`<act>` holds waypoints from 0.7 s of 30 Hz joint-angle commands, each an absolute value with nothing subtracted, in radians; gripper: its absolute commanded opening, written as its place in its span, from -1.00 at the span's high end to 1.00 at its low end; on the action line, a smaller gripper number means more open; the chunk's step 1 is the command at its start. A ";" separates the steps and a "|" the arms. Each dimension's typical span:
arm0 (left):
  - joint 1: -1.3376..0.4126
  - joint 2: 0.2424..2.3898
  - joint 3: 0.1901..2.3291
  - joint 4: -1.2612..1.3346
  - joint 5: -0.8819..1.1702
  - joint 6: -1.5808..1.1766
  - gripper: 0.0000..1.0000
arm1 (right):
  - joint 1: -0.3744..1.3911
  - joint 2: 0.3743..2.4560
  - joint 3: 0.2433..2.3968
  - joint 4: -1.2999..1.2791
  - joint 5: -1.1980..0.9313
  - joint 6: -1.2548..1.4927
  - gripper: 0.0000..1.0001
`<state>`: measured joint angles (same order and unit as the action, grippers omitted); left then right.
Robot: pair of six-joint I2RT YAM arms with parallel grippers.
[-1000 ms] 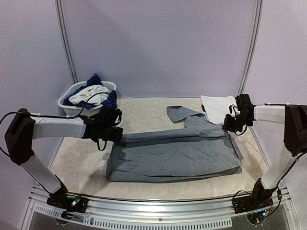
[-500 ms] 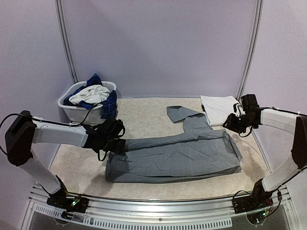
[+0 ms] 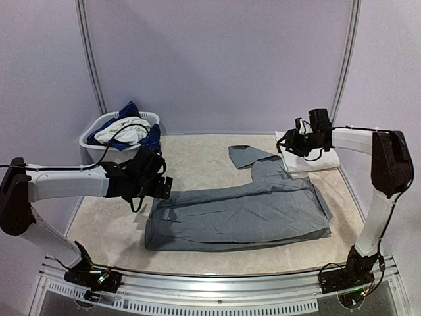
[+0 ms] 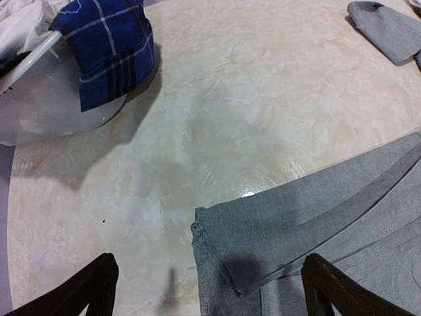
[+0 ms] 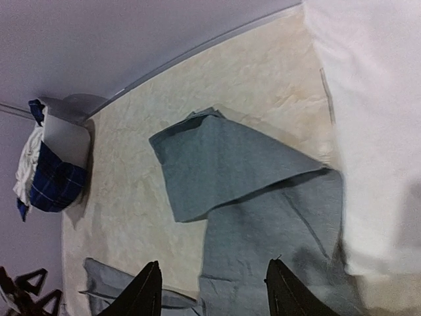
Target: Fold and stack the mixed laundry pile
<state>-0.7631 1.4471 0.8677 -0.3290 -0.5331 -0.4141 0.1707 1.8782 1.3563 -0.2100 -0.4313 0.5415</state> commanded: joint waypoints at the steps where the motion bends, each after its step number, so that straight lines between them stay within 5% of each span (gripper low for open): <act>1: -0.773 1.429 0.843 -0.334 -0.544 -0.415 -0.99 | 0.220 2.041 1.413 0.040 -0.548 0.791 -0.10; 21: -0.773 1.450 0.831 -0.311 -0.524 -0.401 -0.99 | 0.250 2.322 1.462 0.329 -0.554 1.120 -0.08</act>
<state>-0.7631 1.4471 0.8478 -0.3264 -0.5308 -0.4114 0.2459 2.3013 1.4685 0.2703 -0.5358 1.0630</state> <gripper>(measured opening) 0.995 0.537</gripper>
